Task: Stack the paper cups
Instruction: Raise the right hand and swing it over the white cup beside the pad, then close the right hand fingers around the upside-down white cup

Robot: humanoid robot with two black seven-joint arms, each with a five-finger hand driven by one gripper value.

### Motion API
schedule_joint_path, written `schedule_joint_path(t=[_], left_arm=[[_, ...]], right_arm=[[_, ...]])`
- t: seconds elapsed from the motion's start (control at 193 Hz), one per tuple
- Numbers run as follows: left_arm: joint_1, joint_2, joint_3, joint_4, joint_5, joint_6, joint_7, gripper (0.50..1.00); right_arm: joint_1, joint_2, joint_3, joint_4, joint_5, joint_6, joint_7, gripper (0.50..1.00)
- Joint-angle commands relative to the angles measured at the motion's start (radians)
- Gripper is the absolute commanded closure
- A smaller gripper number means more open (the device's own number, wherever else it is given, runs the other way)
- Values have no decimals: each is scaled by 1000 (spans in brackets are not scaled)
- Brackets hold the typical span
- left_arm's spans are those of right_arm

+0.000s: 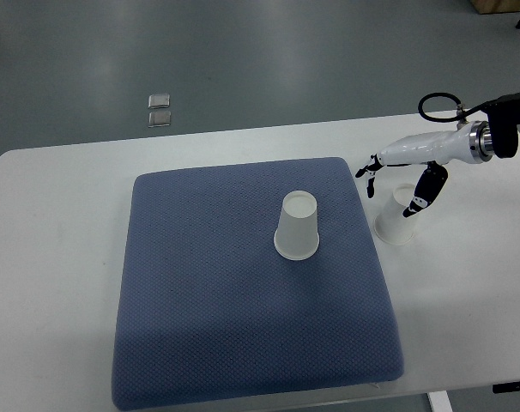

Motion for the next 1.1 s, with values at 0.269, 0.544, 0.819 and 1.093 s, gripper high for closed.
schedule_joint_path(t=[0.269, 0.544, 0.819, 1.093], left_arm=[[0, 0, 0, 0, 0, 0, 0, 500], [0, 0, 0, 0, 0, 0, 0, 500], [0, 0, 0, 0, 0, 0, 0, 500], [0, 0, 0, 0, 0, 0, 0, 500]], right_arm=[[-5, 20, -104, -67, -60, -100, 1, 599], [-21, 29, -122, -96, -63, -152, 1, 599], [-71, 60, -122, -118, -65, -194, 1, 601], [-79, 60, -122, -148, -66, -217, 4, 658]])
